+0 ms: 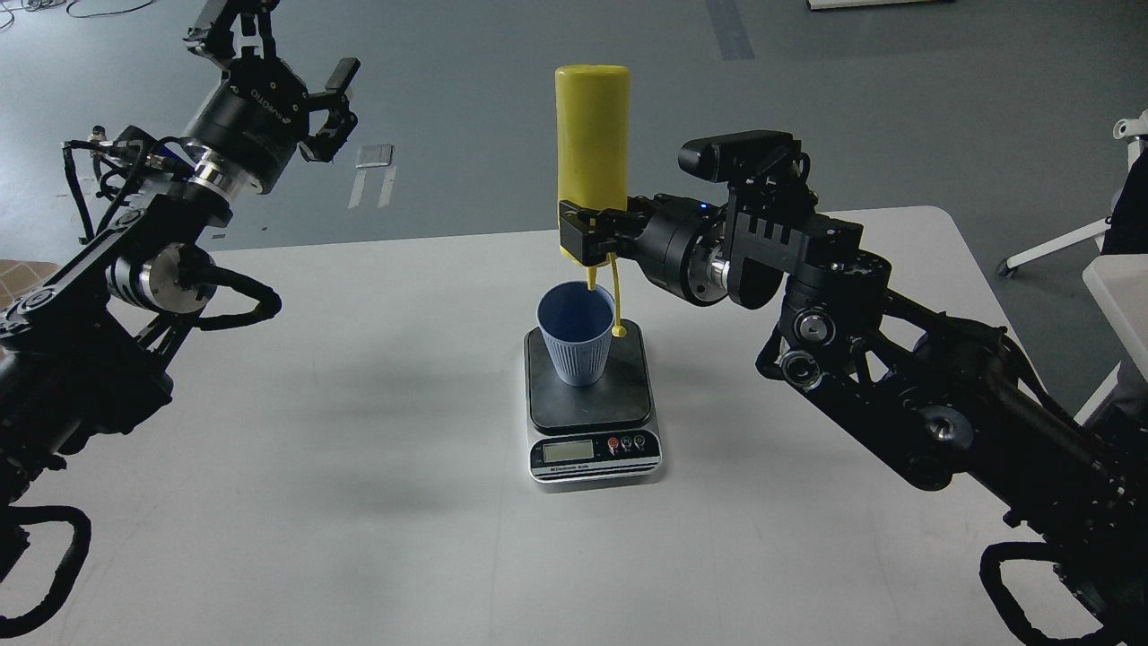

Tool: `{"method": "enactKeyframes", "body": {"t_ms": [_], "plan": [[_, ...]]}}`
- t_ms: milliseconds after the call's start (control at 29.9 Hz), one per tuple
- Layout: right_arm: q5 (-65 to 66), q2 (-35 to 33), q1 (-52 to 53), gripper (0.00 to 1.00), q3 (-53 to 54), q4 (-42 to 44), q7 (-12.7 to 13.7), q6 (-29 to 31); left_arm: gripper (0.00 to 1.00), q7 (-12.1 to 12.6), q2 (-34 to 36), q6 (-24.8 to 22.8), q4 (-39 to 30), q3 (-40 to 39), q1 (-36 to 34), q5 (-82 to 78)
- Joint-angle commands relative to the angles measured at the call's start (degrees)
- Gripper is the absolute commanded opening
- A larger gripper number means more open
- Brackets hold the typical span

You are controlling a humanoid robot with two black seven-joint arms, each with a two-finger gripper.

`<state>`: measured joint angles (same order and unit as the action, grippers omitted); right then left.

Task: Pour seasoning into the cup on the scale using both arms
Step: 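Hold the inverted bottle over the cup to pour sauce in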

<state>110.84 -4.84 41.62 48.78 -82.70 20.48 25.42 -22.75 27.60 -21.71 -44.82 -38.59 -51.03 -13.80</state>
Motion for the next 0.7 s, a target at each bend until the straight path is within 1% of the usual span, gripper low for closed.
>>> {"method": "enactKeyframes", "body": {"t_ms": [0,167,301,669], "plan": [[0.07,0.00,-0.65,0.00,0.00,0.00,-0.01,-0.02,0.97,-0.01,0.00,0.00,-0.01,0.01,-0.04,0.00],[0.25,0.53,-1.36,0.00,0.00,0.00,-0.09,-0.37,0.97,0.07,0.00,-0.09,-0.01,0.01,-0.12,0.00],[0.34,1.14,-2.06,0.00,-0.08,0.00,-0.09,-3.70,0.97,-0.01,0.08,-0.09,-0.01,-0.08,-0.04,0.00],[0.69,1.23,-1.98,0.00,1.23,-0.61,-0.09,-4.59,0.97,0.08,0.08,-0.09,-0.01,0.01,-0.12,0.00]]}}
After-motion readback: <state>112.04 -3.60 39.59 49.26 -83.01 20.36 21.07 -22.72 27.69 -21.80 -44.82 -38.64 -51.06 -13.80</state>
